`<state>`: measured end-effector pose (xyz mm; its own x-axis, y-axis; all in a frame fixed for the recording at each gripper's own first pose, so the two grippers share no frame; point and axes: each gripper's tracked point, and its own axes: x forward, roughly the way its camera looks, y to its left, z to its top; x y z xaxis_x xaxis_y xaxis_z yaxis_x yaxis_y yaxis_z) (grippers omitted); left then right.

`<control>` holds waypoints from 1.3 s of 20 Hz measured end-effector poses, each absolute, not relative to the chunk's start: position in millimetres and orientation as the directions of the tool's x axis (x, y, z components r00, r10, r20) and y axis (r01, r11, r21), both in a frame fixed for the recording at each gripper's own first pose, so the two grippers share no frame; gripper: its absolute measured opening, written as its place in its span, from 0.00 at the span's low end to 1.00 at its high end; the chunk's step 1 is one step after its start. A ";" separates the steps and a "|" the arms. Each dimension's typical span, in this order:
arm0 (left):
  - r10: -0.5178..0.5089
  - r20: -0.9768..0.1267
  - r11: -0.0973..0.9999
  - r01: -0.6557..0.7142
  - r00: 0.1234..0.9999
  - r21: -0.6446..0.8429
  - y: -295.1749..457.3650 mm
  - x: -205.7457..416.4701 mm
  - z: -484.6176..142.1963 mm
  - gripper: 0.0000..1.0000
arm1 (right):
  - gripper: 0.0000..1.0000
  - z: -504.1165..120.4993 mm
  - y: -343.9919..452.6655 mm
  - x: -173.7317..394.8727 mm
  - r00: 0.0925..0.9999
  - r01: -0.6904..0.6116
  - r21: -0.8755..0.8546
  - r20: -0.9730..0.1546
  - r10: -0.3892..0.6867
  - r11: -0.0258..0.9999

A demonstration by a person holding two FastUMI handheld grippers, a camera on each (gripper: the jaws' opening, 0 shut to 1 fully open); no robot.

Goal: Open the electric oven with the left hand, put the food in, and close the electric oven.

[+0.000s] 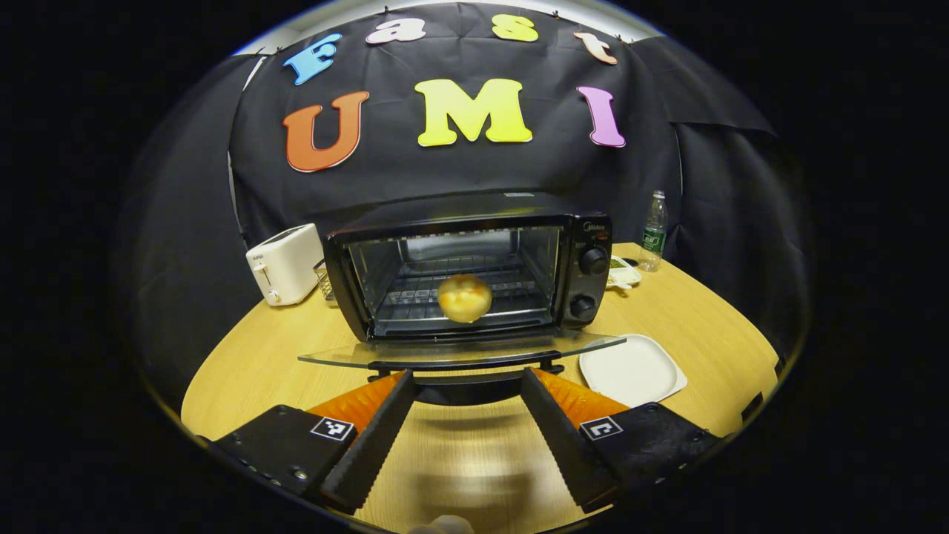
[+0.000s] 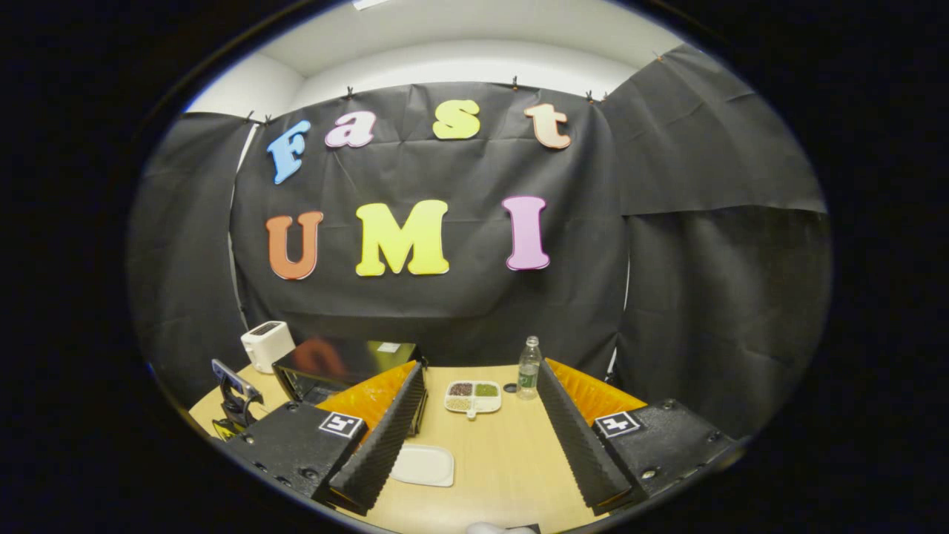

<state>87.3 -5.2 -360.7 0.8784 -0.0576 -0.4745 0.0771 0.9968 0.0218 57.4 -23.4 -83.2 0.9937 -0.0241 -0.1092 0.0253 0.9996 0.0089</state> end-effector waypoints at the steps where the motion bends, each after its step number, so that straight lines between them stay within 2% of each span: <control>1: -0.058 -0.468 0.996 0.080 0.882 0.028 -5.7 91.4 -356.2 0.95 | 0.95 -81.1 -24.5 57.9 0.994 0.027 0.015 -0.108 -0.025 1.000; 10: -0.047 -0.416 0.996 0.074 0.908 0.050 -3.3 138.8 -319.8 0.98 | 0.95 -74.1 -32.2 62.6 0.994 0.049 0.055 -0.096 -0.044 0.997; 14: -0.030 -0.463 0.999 0.045 0.886 0.022 2.5 148.8 -332.0 0.97 | 0.95 -70.9 -38.6 62.9 0.994 0.060 0.067 -0.093 -0.054 0.996; 21: -0.049 -0.336 0.998 0.062 0.941 0.029 -2.8 190.7 -296.5 0.97 | 0.95 -69.8 -47.6 63.3 0.993 0.080 0.057 -0.097 -0.074 0.995; 26: -0.041 -0.366 0.998 0.055 0.930 0.027 -5.9 199.3 -308.6 0.97 | 0.95 -72.6 -47.8 64.6 0.992 0.078 0.063 -0.109 -0.070 0.995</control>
<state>199.3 -5.9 -308.6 0.9295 -0.0413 -0.3665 0.0549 0.9981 0.0266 64.6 -47.8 -72.6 0.9916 -0.0704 -0.1088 0.0776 0.9950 0.0633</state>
